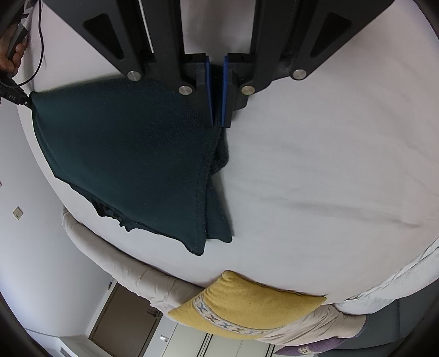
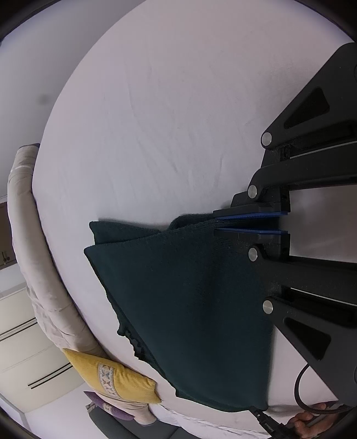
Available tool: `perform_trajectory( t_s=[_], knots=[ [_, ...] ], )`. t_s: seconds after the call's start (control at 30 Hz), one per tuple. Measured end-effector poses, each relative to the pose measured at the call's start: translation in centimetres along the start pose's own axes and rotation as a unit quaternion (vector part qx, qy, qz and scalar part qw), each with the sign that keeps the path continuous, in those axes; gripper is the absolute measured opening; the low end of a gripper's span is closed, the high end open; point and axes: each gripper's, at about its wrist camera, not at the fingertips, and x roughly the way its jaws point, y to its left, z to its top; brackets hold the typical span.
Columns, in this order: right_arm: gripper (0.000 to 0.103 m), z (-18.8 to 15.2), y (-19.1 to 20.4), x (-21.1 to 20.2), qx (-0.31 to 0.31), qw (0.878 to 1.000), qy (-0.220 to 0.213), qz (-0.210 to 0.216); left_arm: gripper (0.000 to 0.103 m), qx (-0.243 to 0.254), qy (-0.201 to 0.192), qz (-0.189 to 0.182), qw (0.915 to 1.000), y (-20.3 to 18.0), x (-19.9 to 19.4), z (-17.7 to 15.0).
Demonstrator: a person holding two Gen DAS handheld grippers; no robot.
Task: Fold small clothes
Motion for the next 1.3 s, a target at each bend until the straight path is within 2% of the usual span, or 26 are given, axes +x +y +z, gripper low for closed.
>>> perform_trajectory(
  t_s=[0.2, 0.3, 0.33, 0.37, 0.4, 0.43, 0.47, 0.5, 0.57, 0.63, 0.7, 0.77, 0.87, 0.9, 0.93, 1.0, 1.03, 1.07, 1.13, 1.17, 1.23, 1.3],
  knots=[
    [0.005, 0.2, -0.2, 0.4, 0.001, 1.0, 0.005, 0.005, 0.008, -0.001, -0.001, 0.0, 1.0, 0.0, 0.0, 0.1],
    [0.007, 0.4, -0.3, 0.3, 0.005, 1.0, 0.011, 0.01, 0.015, -0.01, -0.001, -0.005, 0.9999, 0.2, -0.3, 0.1],
    [0.008, 0.3, -0.3, 0.4, 0.007, 1.0, 0.012, 0.011, 0.024, -0.013, -0.001, -0.003, 0.9999, 0.3, -0.4, 0.2],
    [0.017, 0.3, -0.4, 0.3, 0.012, 1.0, 0.016, 0.012, 0.037, -0.019, -0.003, 0.007, 0.9998, 0.5, -0.9, 0.4],
    [0.033, 0.3, -0.6, 0.1, 0.019, 1.0, 0.02, 0.007, 0.04, -0.023, -0.008, 0.015, 0.9996, 0.5, -1.4, 0.5],
    [0.041, 0.4, -0.7, -0.4, 0.026, 0.999, 0.019, -0.004, 0.041, -0.027, -0.023, 0.022, 0.9991, 0.5, -2.3, 0.7],
    [0.045, 0.5, -0.8, -1.0, 0.03, 0.999, 0.008, -0.013, 0.042, -0.024, -0.051, 0.027, 0.998, 0.2, -3.7, 1.2],
    [0.045, 0.8, -0.5, -2.5, 0.03, 0.999, -0.024, -0.029, 0.042, -0.016, -0.066, 0.032, 0.9972, -0.2, -4.5, 1.7],
    [0.045, 1.6, 0.4, -4.0, 0.021, 0.997, -0.058, -0.038, 0.045, 0.004, -0.09, 0.034, 0.9954, -1.6, -5.3, 3.1],
    [0.045, 3.3, 2.9, -4.3, 0.003, 0.998, -0.069, 0.006, 0.047, 0.027, -0.101, 0.022, 0.9943, -3.8, -4.7, 5.1],
    [0.045, 4.9, 6.3, -2.8, -0.025, 0.996, -0.047, 0.066, 0.047, 0.054, -0.104, 0.016, 0.993, -6.6, -2.8, 7.4],
    [0.045, 6.3, 10.1, -0.2, -0.04, 0.988, -0.019, 0.149, 0.047, 0.086, -0.103, 0.015, 0.9909, -9.9, 0.6, 9.8],
    [0.045, 7.6, 14.7, 4.0, -0.051, 0.981, 0.021, 0.186, 0.047, 0.101, -0.073, 0.022, 0.9919, -12.1, 5.9, 11.9],
    [0.045, 7.9, 16.2, 6.0, -0.049, 0.974, 0.049, 0.217, 0.047, 0.101, -0.051, 0.032, 0.9931, -12.1, 8.1, 12.4],
    [0.045, 8.2, 17.1, 7.5, -0.044, 0.97, 0.066, 0.23, 0.047, 0.092, -0.029, 0.044, 0.9944, -11.5, 10.0, 12.5],
    [0.041, 8.6, 18.0, 10.7, -0.03, 0.971, 0.088, 0.219, 0.047, 0.06, -0.01, 0.049, 0.997, -9.2, 12.2, 11.8],
    [0.038, 8.9, 17.6, 11.9, -0.016, 0.972, 0.086, 0.219, 0.046, 0.036, -0.022, 0.017, 0.999, -7.8, 12.1, 11.5],
    [0.032, 9.4, 16.4, 12.9, 0.014, 0.969, 0.076, 0.234, 0.042, 0.023, -0.027, 0.003, 0.9994, -7.1, 11.8, 11.5],
    [0.016, 10.1, 13.7, 13.9, 0.064, 0.968, 0.058, 0.235, 0.041, 0.026, -0.022, 0.0, 0.9994, -6.8, 12.1, 11.8],
    [0.002, 10.3, 12.1, 14.3, 0.092, 0.966, 0.051, 0.236, 0.041, 0.021, -0.02, -0.006, 0.9996, -6.6, 12.2, 11.9],
    [0.0, 10.4, 8.7, 14.5, 0.145, 0.958, 0.036, 0.245, 0.041, 0.012, -0.02, -0.014, 0.9996, -6.2, 12.4, 12.1],
    [0.0, 10.4, 6.0, 13.5, 0.165, 0.957, 0.005, 0.239, 0.041, 0.01, -0.019, -0.018, 0.9996, -5.9, 12.5, 12.2]
  ],
)
